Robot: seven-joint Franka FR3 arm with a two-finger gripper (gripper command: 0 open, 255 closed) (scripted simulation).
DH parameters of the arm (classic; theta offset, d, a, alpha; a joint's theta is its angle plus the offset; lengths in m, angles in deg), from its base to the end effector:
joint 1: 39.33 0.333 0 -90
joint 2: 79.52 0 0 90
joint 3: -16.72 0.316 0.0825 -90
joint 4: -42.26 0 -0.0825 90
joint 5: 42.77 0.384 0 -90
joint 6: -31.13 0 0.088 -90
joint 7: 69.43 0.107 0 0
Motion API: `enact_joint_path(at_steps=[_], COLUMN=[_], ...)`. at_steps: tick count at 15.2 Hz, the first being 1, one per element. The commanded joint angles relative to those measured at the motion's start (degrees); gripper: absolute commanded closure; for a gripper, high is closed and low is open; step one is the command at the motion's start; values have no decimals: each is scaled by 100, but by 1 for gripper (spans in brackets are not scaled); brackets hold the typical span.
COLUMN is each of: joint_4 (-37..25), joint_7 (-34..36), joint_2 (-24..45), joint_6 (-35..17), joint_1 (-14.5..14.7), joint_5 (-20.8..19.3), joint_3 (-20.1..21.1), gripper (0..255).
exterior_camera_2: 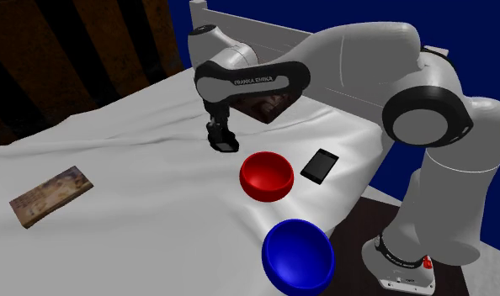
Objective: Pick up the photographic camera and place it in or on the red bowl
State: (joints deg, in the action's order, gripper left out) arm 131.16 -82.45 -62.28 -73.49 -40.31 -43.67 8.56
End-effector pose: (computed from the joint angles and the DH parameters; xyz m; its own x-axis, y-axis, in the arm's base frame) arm 0.6421 -0.0944 0.4754 0.9964 0.0766 -0.0361 0.0784 -0.9957 0.0503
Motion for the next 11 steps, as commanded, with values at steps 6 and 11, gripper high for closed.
enact_joint_path(at_steps=[6,11], joint_4=[-490,1218], joint_7=[-22,162], joint_2=[-18,-1294], joint_6=[506,70], joint_1=[-8,130], joint_5=[0,-184], joint_3=[-5,19], gripper=[255,255])
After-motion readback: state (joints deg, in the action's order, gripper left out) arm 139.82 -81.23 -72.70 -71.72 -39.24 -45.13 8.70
